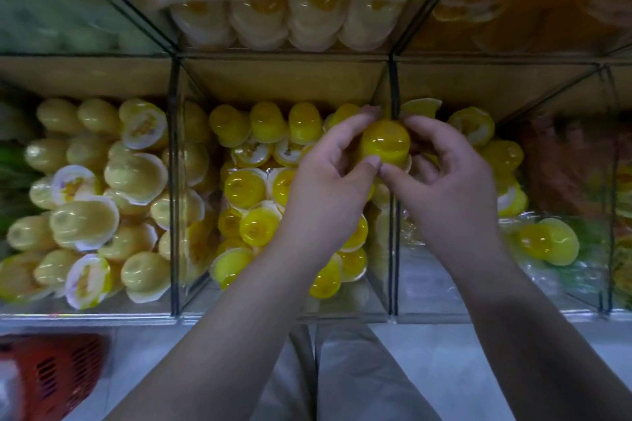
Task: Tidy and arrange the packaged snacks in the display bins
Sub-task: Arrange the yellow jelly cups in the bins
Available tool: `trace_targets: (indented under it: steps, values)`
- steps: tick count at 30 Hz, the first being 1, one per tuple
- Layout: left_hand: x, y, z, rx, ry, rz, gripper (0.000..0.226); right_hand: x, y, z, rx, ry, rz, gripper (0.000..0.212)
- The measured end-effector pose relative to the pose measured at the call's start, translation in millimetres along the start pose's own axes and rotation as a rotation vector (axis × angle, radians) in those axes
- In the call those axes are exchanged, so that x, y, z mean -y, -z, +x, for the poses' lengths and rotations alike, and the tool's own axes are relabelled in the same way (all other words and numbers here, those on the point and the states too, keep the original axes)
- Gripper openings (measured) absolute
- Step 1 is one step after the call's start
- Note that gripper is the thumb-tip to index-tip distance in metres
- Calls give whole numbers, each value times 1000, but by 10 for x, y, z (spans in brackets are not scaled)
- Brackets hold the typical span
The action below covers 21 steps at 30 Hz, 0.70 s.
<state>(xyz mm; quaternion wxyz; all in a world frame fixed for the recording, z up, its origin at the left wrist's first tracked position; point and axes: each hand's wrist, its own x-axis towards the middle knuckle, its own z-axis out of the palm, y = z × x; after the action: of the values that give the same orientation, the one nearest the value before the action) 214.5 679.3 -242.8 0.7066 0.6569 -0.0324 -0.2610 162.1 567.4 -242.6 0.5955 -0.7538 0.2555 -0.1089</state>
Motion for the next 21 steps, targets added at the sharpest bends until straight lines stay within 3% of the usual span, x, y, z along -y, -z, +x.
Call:
trace_targets:
  steps: [5,12,21]
  values:
    - [11,359,26,-146,-11,72,41,-33,-470,69,25,57,-65,48]
    - [150,838,153,-257,-20,246,43,-127,-979,196,81,105,-338,53]
    - [317,1061,311,-166,52,437,54,-162,-1352,288,197,150,-780,56]
